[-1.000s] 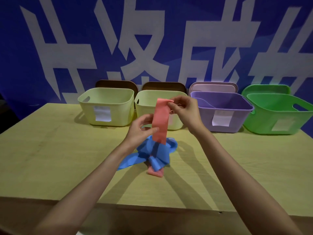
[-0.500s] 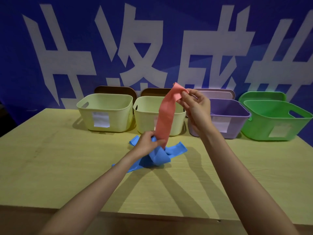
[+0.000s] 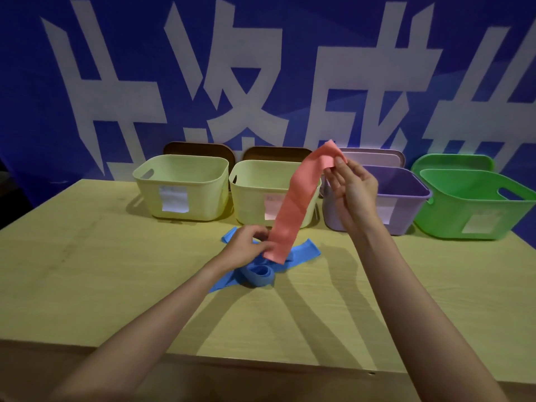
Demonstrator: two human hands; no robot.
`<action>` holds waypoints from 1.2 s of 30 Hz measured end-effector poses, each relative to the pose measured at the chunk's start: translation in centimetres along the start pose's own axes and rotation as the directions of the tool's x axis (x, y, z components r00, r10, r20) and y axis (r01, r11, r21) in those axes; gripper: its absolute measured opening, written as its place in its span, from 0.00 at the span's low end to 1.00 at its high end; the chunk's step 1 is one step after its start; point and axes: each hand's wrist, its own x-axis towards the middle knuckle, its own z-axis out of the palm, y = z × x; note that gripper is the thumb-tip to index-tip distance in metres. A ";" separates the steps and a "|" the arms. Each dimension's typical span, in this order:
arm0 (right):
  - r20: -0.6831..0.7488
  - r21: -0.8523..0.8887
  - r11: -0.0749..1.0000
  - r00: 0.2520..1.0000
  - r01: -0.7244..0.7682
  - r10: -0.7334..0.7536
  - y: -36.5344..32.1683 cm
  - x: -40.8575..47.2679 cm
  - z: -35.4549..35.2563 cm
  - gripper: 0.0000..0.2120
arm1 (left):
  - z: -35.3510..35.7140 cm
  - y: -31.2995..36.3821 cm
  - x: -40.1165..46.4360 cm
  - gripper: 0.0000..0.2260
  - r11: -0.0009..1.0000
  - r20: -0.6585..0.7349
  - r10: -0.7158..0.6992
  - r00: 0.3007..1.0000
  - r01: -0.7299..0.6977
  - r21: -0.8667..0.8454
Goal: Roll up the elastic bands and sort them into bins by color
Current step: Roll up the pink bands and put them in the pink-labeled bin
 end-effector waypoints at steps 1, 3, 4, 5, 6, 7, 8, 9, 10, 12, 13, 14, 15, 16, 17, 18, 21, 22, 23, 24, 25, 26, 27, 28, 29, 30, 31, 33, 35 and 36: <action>-0.027 0.016 1.000 1.000 0.002 -0.002 -0.2 0.0 0.0 0.07 | 0.0 0.4 0.1 0.04 0.999 -0.030 -0.007 1.000 0.006 -0.038; -0.108 0.023 0.999 0.994 0.032 -0.030 -0.5 0.2 -0.5 0.04 | 0.0 1.4 0.3 0.04 0.981 -0.071 -0.054 0.996 0.040 -0.190; -0.156 -0.008 0.998 0.986 0.056 -0.057 -0.6 0.4 -1.0 0.05 | -0.1 2.1 0.3 0.05 0.962 -0.067 -0.084 0.994 0.063 -0.266; -0.202 -0.078 0.994 0.975 0.077 -0.091 -0.6 0.6 -1.7 0.06 | -0.1 2.8 0.0 0.06 0.942 -0.049 -0.100 0.994 0.079 -0.327; -0.238 -0.164 0.983 0.964 0.083 -0.121 -0.5 0.9 -2.7 0.07 | 0.0 3.4 -0.2 0.06 0.921 -0.021 -0.107 0.994 0.091 -0.378; -0.264 -0.243 0.967 0.955 0.072 -0.138 -0.4 1.2 -3.9 0.08 | 0.1 3.9 -0.7 0.06 0.902 0.011 -0.105 0.994 0.100 -0.421; -0.284 -0.303 0.952 0.948 0.052 -0.142 -0.1 1.5 -5.4 0.09 | 0.3 4.2 -1.1 0.05 0.888 0.047 -0.105 0.993 0.114 -0.446; -0.304 -0.348 0.937 0.942 0.027 -0.140 0.2 1.9 -7.0 0.10 | 0.6 4.5 -1.6 0.05 0.882 0.089 -0.109 0.990 0.137 -0.451; -0.324 -0.388 0.922 0.936 0.003 -0.139 0.5 2.1 -8.6 0.11 | 1.1 4.7 -2.1 0.06 0.885 0.139 -0.117 0.983 0.167 -0.435; -0.355 -0.480 0.875 0.926 -0.060 -0.131 1.2 2.1 -11.8 0.15 | 2.2 4.7 -3.1 0.10 0.897 0.242 -0.140 0.960 0.226 -0.380; -0.361 -0.518 0.850 0.926 -0.097 -0.114 1.5 2.0 -13.2 0.16 | 2.8 4.6 -3.7 0.12 0.901 0.283 -0.146 0.948 0.245 -0.357; -0.361 -0.549 0.825 0.928 -0.134 -0.089 1.8 1.7 -14.3 0.17 | 3.5 4.5 -4.2 0.12 0.908 0.316 -0.148 0.937 0.255 -0.332; -0.356 -0.574 0.802 0.933 -0.166 -0.061 1.9 1.3 -15.2 0.18 | 4.1 4.4 -4.7 0.12 0.919 0.348 -0.143 0.926 0.255 -0.302; -0.347 -0.598 0.778 0.937 -0.192 -0.036 2.1 1.0 -16.1 0.18 | 4.7 4.3 -5.3 0.12 0.927 0.381 -0.141 0.914 0.257 -0.274; -0.343 -0.623 0.752 0.939 -0.215 -0.015 2.2 0.9 -16.9 0.18 | 5.4 4.2 -6.0 0.11 0.931 0.415 -0.145 0.898 0.266 -0.251; -0.344 -0.649 0.723 0.939 -0.238 0.001 2.4 0.8 -17.5 0.17 | 6.0 4.1 -6.6 0.09 0.931 0.446 -0.151 0.882 0.279 -0.237; -0.331 -0.734 0.623 0.944 -0.271 0.021 3.1 1.3 -19.1 0.13 | 8.0 4.2 -8.1 0.07 0.961 0.462 -0.151 0.874 0.239 -0.137; -0.325 -0.752 0.598 0.945 -0.278 0.030 3.4 1.4 -19.3 0.13 | 8.5 4.0 -8.3 0.08 0.981 0.437 -0.134 0.890 0.180 -0.067; -0.319 -0.765 0.580 0.947 -0.282 0.040 3.5 1.4 -19.3 0.12 | 8.8 3.9 -8.6 0.08 0.995 0.406 -0.099 0.908 0.100 0.019; -0.309 -0.777 0.563 0.950 -0.281 0.047 3.7 1.5 -19.3 0.10 | 8.9 3.7 -8.8 0.07 0.993 0.377 -0.050 0.925 0.004 0.121; -0.296 -0.785 0.554 0.954 -0.276 0.056 3.8 1.5 -19.1 0.08 | 8.8 3.5 -9.1 0.07 0.971 0.358 0.014 0.934 -0.098 0.218; -0.282 -0.791 0.549 0.957 -0.269 0.062 3.9 1.6 -19.0 0.07 | 8.6 3.4 -9.3 0.06 0.934 0.347 0.092 0.933 -0.201 0.294; -0.274 -0.794 0.548 0.960 -0.262 0.060 4.2 1.8 -18.9 0.06 | 8.4 3.1 -9.5 0.05 0.891 0.345 0.182 0.921 -0.303 0.339; -0.274 -0.800 0.542 0.960 -0.257 0.050 4.3 2.1 -19.0 0.06 | 8.1 3.0 -9.7 0.05 0.844 0.355 0.273 0.894 -0.400 0.358; -0.274 -0.810 0.531 0.961 -0.251 0.036 4.5 2.3 -19.1 0.06 | 8.0 2.8 -9.8 0.05 0.803 0.379 0.341 0.860 -0.476 0.358; -0.266 -0.822 0.517 0.964 -0.237 0.019 4.7 2.5 -19.3 0.06 | 7.8 2.7 -9.7 0.06 0.776 0.408 0.382 0.829 -0.528 0.345; -0.254 -0.835 0.505 0.967 -0.220 0.001 4.9 2.7 -19.5 0.06 | 7.8 2.6 -9.7 0.06 0.760 0.434 0.405 0.805 -0.560 0.329; -0.246 -0.847 0.492 0.969 -0.203 -0.024 5.1 3.0 -19.8 0.05 | 7.9 2.4 -9.5 0.06 0.725 0.455 0.446 0.771 -0.609 0.322; -0.254 -0.842 0.501 0.966 -0.199 -0.042 5.2 3.1 -20.0 0.06 | 7.9 2.4 -9.5 0.05 0.703 0.468 0.459 0.755 -0.631 0.328; -0.250 -0.844 0.503 0.966 -0.184 -0.065 5.1 3.2 -20.1 0.10 | 7.9 2.6 -9.5 0.05 0.713 0.476 0.453 0.753 -0.627 0.314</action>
